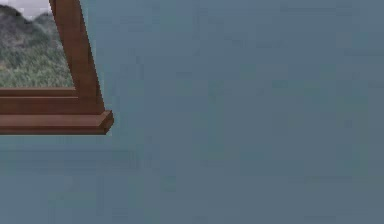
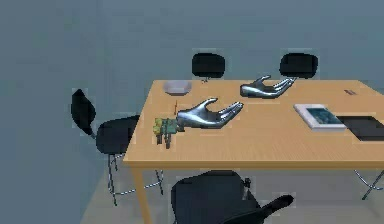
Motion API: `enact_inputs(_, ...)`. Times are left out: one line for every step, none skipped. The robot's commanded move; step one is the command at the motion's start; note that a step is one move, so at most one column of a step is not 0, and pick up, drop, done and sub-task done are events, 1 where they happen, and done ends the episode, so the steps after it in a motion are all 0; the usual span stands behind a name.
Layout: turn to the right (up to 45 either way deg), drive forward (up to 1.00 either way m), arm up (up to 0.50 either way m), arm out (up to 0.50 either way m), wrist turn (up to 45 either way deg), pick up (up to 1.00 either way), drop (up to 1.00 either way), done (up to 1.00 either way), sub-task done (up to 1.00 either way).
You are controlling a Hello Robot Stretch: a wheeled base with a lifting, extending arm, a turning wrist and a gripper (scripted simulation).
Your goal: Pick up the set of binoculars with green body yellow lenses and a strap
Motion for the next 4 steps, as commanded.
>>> enact_inputs(0.0,0.00,0.50,0.00,0.0,0.00,0.00,0.00,0.00)
enact_inputs(0.0,0.00,0.38,0.00,0.0,0.00,0.00,0.00,0.00)
enact_inputs(0.0,0.00,0.00,0.44,0.0,0.00,0.00,0.00,0.00)
enact_inputs(0.0,0.00,0.00,0.00,45.0,0.00,0.00,0.00,0.00)
